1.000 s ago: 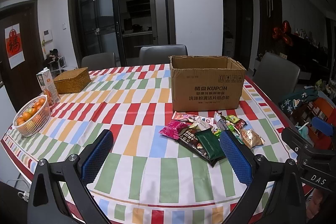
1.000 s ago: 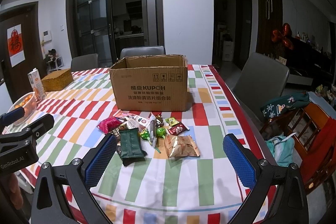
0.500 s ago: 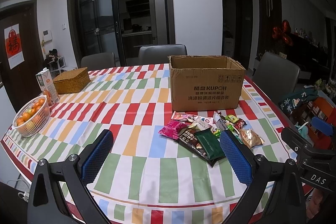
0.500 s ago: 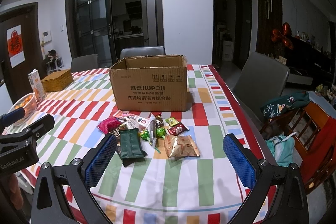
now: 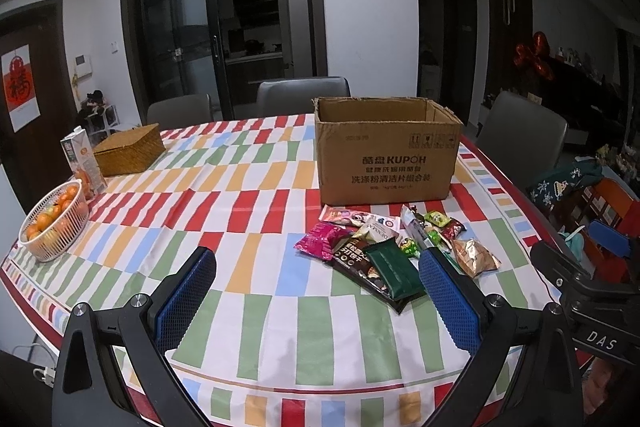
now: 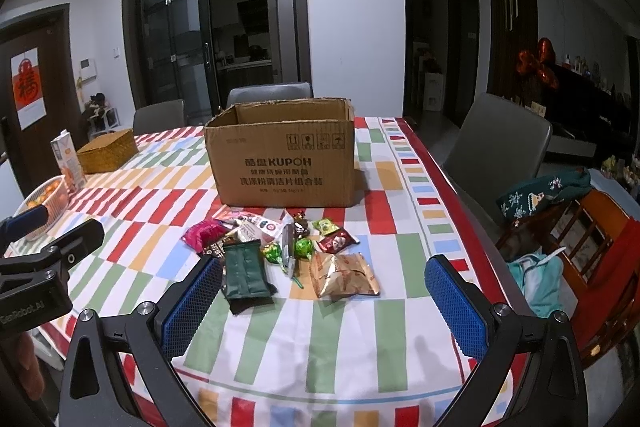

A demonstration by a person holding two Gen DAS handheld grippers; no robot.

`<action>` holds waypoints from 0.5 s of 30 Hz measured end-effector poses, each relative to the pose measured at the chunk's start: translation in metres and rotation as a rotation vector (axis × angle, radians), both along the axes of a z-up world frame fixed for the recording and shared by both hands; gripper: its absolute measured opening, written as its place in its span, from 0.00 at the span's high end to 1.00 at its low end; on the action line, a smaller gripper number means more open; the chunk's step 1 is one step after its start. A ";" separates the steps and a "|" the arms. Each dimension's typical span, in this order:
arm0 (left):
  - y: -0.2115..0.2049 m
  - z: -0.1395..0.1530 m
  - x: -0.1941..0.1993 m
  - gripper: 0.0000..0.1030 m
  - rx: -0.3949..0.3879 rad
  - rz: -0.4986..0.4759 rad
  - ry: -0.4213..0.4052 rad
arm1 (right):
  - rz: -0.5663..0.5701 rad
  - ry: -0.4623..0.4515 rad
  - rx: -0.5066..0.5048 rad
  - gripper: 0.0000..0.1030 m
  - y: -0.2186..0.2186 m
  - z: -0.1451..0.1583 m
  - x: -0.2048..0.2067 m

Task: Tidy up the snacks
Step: 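Grasp the gold biscuit bag with the right tool while the left tool grasps the green packet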

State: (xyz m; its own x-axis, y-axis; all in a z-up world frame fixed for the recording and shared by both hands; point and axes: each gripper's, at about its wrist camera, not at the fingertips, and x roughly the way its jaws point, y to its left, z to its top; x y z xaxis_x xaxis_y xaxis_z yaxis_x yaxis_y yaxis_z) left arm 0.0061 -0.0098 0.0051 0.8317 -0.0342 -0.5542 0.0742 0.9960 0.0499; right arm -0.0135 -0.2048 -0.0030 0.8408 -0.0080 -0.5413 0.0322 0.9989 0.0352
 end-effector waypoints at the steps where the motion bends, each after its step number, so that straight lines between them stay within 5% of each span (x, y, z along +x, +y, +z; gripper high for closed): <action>1: -0.001 -0.001 0.002 0.00 -0.001 -0.003 0.006 | 0.000 0.003 0.000 0.01 -0.001 -0.002 0.002; 15: -0.030 -0.031 0.034 0.06 0.015 -0.101 0.053 | -0.013 0.070 0.014 0.01 -0.019 -0.040 0.035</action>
